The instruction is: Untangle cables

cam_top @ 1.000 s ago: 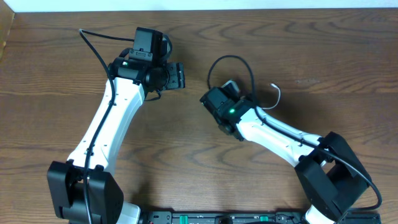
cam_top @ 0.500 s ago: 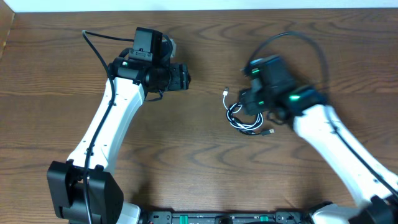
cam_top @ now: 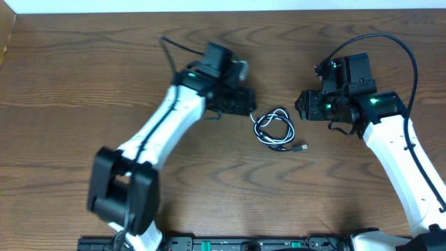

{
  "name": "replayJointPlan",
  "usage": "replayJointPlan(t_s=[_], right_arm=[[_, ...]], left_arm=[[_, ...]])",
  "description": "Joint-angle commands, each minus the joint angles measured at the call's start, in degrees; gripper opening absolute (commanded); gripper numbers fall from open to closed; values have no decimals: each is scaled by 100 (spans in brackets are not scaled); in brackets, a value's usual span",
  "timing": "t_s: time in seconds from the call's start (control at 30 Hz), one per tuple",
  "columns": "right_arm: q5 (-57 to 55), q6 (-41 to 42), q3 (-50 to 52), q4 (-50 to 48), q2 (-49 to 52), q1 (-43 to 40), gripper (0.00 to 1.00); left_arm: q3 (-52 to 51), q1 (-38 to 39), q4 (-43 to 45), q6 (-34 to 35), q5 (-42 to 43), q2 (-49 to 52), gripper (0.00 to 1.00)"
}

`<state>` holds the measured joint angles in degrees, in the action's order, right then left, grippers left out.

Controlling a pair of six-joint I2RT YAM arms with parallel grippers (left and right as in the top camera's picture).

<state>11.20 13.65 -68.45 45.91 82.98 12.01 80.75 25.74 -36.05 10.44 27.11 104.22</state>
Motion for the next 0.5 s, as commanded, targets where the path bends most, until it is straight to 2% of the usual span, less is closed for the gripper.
replayJointPlan(t_s=[0.0,0.13,0.3,0.47], right_arm=[[114,63,-11,24,-2,-46,62],[83,44,-11,66,2,-46,62],[-127,44,-11,232,2,-59,62],[-144,44,-11,343,2,-181,62]], left_arm=[[-76,284,476,-232,72,424,66],[-76,490,1134,-623,76,826,66],[-76,719,1539,-1270,28,1174,66],[-76,874,1628,-1344,-931,1370,66]])
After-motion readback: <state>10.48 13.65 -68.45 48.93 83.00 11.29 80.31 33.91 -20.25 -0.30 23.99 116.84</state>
